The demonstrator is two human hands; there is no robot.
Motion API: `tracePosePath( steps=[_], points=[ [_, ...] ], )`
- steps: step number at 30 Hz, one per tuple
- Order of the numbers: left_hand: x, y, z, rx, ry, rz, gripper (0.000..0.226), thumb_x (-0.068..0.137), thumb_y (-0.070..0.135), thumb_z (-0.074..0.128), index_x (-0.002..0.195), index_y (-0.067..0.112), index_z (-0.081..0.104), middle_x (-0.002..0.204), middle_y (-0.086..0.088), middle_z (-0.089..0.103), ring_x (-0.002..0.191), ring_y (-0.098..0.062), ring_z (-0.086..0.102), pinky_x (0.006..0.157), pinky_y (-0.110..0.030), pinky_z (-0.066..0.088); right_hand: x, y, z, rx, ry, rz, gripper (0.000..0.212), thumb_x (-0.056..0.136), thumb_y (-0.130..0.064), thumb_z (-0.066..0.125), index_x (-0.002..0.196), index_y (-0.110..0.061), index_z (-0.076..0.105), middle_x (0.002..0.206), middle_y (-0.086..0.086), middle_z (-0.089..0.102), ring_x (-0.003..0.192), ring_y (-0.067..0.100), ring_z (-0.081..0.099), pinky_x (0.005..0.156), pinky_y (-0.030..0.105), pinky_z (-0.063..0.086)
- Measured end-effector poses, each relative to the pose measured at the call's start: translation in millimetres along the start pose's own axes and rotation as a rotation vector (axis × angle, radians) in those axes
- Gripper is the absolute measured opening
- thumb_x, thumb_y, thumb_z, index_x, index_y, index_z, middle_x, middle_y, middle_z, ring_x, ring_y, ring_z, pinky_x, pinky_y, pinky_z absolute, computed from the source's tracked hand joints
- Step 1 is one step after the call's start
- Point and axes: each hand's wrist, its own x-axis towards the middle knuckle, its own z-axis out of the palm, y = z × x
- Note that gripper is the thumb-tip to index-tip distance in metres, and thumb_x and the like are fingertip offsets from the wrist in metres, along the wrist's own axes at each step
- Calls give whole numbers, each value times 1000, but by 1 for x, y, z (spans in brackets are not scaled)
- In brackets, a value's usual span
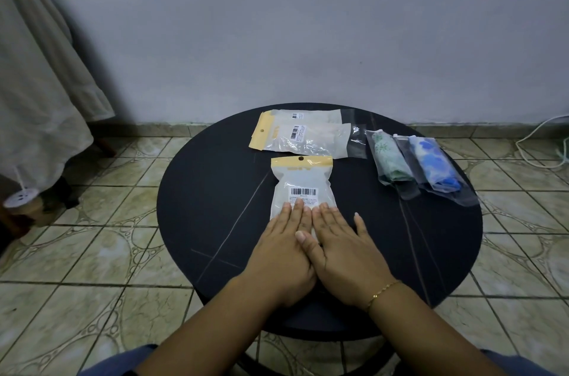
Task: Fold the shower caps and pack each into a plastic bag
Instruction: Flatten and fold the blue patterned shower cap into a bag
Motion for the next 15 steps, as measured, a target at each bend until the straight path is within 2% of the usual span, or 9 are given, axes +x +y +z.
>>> tracePosePath(
  steps=[3,5,7,9,10,12,13,15],
  points=[
    [2,-1,3,-3,12,-18,91,67,54,-15,149,15,-16,156,-2,-25,139,-11,-28,114,-26,-16,0,1,-1,0,-13,13,68,93,-59,4,151,-24,-3,159,-8,-6,142,1,-13,115,38,-16],
    [3,-1,5,-13,25,-30,86,73,54,-12,150,16,-13,157,-2,-21,143,-12,-23,116,-27,-13,1,1,-2,-5,17,9,64,95,-57,3,151,-26,4,159,-9,1,143,0,-7,116,40,-16],
    [3,-2,5,-39,74,-35,89,71,55,-14,151,18,-6,159,1,-12,144,-10,-17,116,-24,-11,3,-1,-5,28,119,6,68,90,-54,-1,148,-28,24,155,-11,22,142,-1,10,116,40,-14],
    [4,-2,2,-90,143,-40,87,75,57,-11,153,22,7,160,5,0,146,-6,-8,117,-22,-6,8,-2,-9,86,238,13,64,90,-47,7,132,-29,51,137,-12,50,130,2,36,118,40,-5],
    [4,-2,-1,-127,173,-39,81,81,55,-5,152,23,15,160,7,7,146,-5,-1,118,-22,-1,12,0,-11,98,283,19,54,93,-43,15,117,-28,61,122,-11,60,119,5,46,118,40,1],
    [7,-3,-11,-201,241,-40,65,90,48,9,144,26,39,154,10,27,143,-5,18,115,-23,19,21,2,-16,91,345,35,35,95,-35,32,96,-27,66,102,-8,65,103,11,53,116,38,12],
    [9,-4,-16,-209,288,-43,61,92,46,13,135,26,51,148,12,37,137,-6,29,109,-24,29,25,3,-18,87,364,44,29,95,-32,39,98,-27,67,102,-8,65,103,13,54,114,34,16],
    [16,-8,-21,-179,386,-67,54,90,42,23,121,23,63,136,13,49,124,-10,45,96,-26,39,33,3,-22,76,400,71,27,94,-30,45,111,-28,66,109,-7,65,107,16,53,102,29,23]
  ],
)
